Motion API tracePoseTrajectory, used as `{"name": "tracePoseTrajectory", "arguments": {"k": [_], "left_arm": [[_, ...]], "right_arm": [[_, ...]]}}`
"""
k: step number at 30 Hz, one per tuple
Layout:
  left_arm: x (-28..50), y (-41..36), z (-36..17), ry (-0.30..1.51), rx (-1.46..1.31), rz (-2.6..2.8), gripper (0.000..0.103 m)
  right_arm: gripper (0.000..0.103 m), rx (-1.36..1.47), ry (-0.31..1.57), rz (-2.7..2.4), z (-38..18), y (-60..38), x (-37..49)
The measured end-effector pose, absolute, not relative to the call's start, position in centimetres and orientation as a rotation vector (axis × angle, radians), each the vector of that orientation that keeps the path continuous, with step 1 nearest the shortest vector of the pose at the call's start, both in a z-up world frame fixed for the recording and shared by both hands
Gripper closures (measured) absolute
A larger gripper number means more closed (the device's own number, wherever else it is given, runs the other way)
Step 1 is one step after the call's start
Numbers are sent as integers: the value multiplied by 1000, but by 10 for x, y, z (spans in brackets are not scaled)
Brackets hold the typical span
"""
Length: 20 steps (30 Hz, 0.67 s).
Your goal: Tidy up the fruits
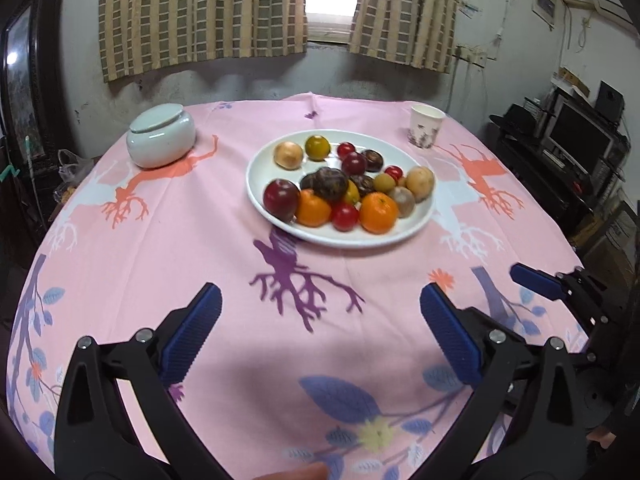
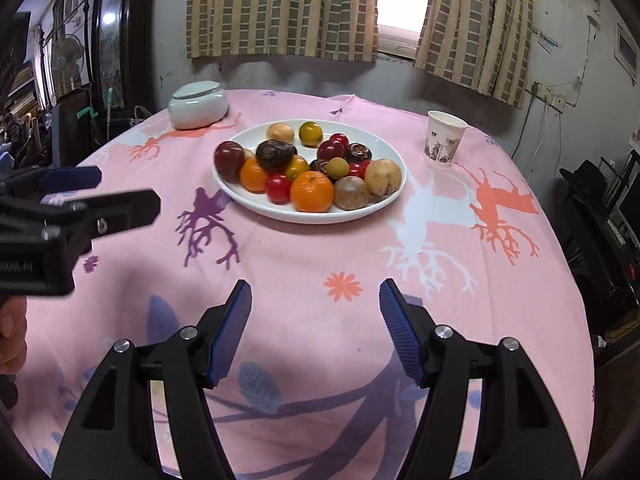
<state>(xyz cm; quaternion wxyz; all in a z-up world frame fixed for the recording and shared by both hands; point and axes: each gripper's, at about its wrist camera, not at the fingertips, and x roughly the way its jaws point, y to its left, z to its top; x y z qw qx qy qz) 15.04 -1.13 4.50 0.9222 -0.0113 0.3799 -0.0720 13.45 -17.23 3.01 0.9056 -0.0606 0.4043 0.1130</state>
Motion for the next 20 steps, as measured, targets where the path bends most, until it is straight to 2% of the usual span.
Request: {"name": "tracePoseTrajectory", "arguments": {"k": [11,16,18,19,20], "left_arm": [[113,-12,50,760,-35,-121,2],[114,-5,45,813,-63,-95,2],[112,-2,44,801,-65,-77,2],[112,-1,44,797,-58,-66,2],[112,-1,44,795,-53,-63,2]], "right_arm": [[36,-110,813,231,35,-172,112],[35,-105,821,224,35,-175,108],[28,-103,823,216,35,-176,108],[12,-101,821,214,35,-177,107],[1,-96,813,210,35,-178,106]]}}
